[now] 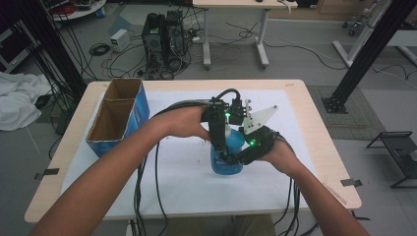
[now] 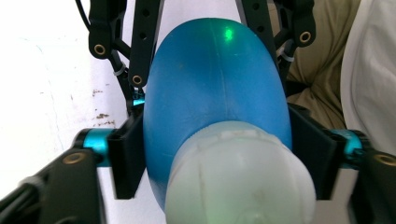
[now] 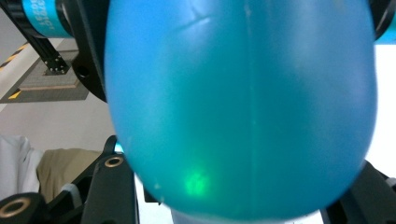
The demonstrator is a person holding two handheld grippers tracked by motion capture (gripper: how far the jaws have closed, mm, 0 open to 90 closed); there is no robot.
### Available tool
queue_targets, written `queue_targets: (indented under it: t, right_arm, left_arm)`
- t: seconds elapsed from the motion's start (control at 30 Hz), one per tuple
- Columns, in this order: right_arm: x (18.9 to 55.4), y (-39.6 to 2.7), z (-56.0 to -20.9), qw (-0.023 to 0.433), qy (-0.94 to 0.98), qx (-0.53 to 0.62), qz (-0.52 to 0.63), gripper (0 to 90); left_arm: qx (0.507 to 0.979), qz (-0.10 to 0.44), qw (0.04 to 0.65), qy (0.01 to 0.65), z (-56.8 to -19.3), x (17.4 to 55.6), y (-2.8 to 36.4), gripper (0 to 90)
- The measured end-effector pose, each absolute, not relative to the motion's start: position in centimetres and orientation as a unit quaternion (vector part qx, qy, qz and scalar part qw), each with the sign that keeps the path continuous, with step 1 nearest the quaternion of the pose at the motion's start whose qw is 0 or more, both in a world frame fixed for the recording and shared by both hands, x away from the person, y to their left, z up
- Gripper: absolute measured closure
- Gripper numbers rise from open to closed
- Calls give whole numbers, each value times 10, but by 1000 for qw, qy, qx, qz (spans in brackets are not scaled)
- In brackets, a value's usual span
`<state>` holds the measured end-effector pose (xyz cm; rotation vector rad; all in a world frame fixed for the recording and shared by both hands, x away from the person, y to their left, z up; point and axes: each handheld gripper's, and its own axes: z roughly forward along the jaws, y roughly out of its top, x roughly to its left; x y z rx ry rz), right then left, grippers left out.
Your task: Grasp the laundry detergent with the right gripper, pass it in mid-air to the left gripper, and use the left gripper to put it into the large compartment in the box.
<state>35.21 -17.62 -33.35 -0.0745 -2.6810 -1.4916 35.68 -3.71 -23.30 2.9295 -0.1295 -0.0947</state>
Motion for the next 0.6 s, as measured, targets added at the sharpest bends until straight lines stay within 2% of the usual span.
queue_targets:
  t: [0.13,0.27,0.6]
  right_arm:
    - [353,-176,-334,35,-873,-20,-486,434]
    - [352,-175,-334,37,-872,-21,-487,434]
    - [353,-174,-335,32,-872,-16,-488,435]
  left_arm:
    - [993,-30,104,-44,-233,357,-37,323]
    - [993,-28,102,-46,-234,357,-37,362]
    - [994,-24,97,-46,-234,356,-38,371]
